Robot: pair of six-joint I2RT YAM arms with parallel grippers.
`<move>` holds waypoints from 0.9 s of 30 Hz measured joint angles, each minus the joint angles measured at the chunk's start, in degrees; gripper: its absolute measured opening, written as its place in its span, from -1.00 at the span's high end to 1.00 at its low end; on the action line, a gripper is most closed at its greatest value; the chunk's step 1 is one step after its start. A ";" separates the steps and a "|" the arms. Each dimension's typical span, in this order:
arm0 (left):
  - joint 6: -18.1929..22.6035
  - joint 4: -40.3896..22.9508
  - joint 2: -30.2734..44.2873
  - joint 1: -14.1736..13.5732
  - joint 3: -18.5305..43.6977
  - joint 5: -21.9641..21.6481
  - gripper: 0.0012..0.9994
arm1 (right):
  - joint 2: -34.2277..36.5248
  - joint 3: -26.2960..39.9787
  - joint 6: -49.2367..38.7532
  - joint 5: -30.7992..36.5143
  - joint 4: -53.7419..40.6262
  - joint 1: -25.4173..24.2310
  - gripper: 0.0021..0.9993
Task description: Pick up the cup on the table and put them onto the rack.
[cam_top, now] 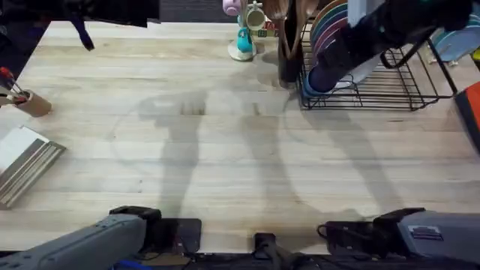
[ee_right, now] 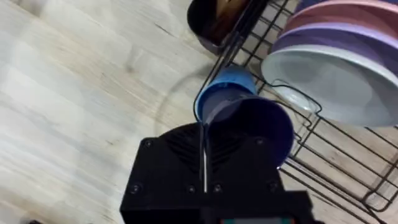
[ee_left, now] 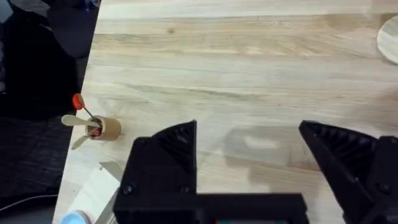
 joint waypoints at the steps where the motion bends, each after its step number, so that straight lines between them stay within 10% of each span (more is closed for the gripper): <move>1: 0.00 -0.01 0.01 0.00 -0.01 0.00 -0.99 | 0.33 0.00 0.00 0.00 0.07 0.09 0.94; 27: 0.00 0.00 0.01 0.00 -0.01 0.00 -0.99 | 2.60 0.00 0.00 0.01 -0.17 0.18 0.71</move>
